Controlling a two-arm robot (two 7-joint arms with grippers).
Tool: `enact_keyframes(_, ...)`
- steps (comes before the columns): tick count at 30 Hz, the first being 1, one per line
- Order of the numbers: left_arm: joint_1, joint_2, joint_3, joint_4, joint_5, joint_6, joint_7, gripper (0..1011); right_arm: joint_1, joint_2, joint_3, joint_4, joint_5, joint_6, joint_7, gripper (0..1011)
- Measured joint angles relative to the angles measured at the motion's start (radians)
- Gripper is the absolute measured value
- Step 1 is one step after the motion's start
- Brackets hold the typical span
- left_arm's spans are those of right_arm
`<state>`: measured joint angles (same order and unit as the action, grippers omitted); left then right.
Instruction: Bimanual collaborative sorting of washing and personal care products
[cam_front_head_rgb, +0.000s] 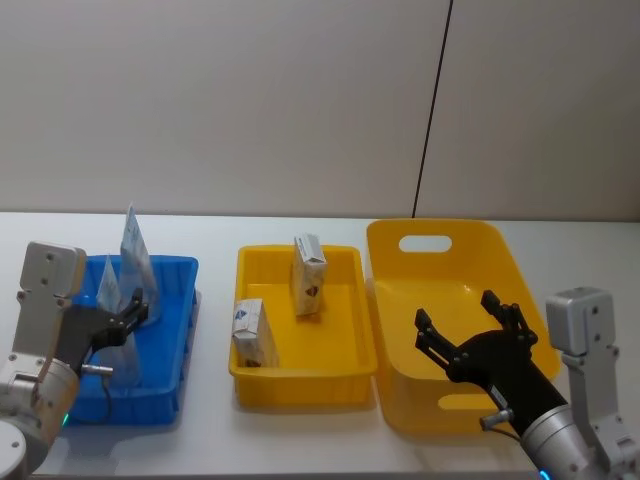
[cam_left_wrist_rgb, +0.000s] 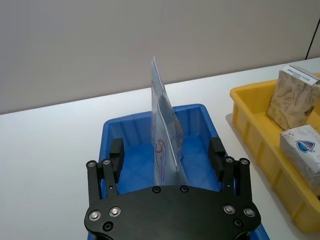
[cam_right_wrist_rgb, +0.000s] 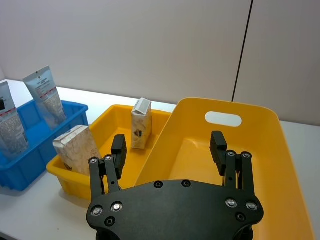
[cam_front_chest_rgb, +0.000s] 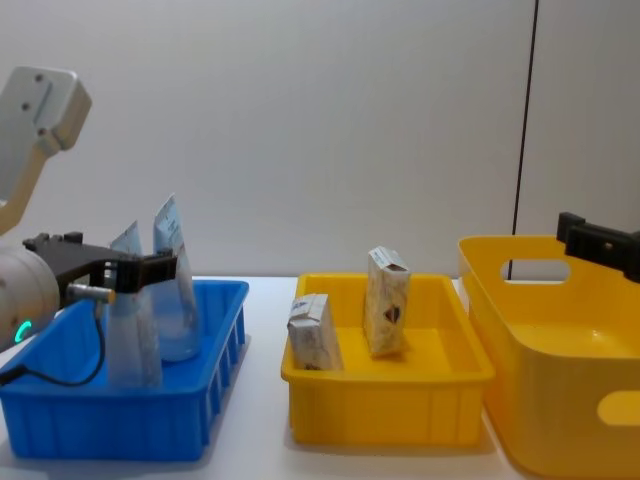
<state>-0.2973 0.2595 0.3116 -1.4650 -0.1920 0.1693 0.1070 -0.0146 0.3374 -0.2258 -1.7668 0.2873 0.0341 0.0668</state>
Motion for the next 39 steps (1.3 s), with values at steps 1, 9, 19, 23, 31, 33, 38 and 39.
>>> enact_keyframes(1, -0.002, -0.001, -0.001, 0.005, -0.002, 0.000, -0.003, 1001, 0.000, 0.000, 0.000, 0.000, 0.000, 0.000, 0.000, 1002)
enact_keyframes(9, -0.031, -0.023, -0.012, 0.078, -0.021, -0.019, -0.034, 1001, 0.000, 0.000, 0.000, 0.000, 0.000, 0.000, 0.000, 1002)
enact_keyframes(19, -0.056, -0.049, -0.028, 0.145, -0.043, -0.047, -0.062, 780, 0.000, 0.000, 0.000, 0.000, 0.000, 0.000, 0.000, 1002)
enact_keyframes(23, -0.062, -0.058, -0.035, 0.166, -0.049, -0.056, -0.068, 670, 0.000, 0.000, 0.000, 0.000, 0.000, 0.000, 0.000, 1002)
enact_keyframes(31, -0.071, -0.073, -0.046, 0.199, -0.053, -0.070, -0.070, 415, 0.000, 0.000, 0.000, 0.000, 0.000, 0.000, 0.000, 1002)
enact_keyframes(33, -0.073, -0.076, -0.048, 0.208, -0.051, -0.073, -0.069, 354, 0.000, 0.000, 0.000, 0.000, 0.000, 0.000, 0.000, 1002)
enact_keyframes(38, -0.078, -0.079, -0.048, 0.219, -0.037, -0.084, -0.066, 269, 0.000, 0.000, 0.000, 0.000, 0.000, 0.000, 0.000, 1002)
enact_keyframes(39, -0.079, -0.079, -0.047, 0.221, -0.035, -0.086, -0.066, 259, 0.000, 0.000, 0.000, 0.000, 0.000, 0.000, 0.000, 1002)
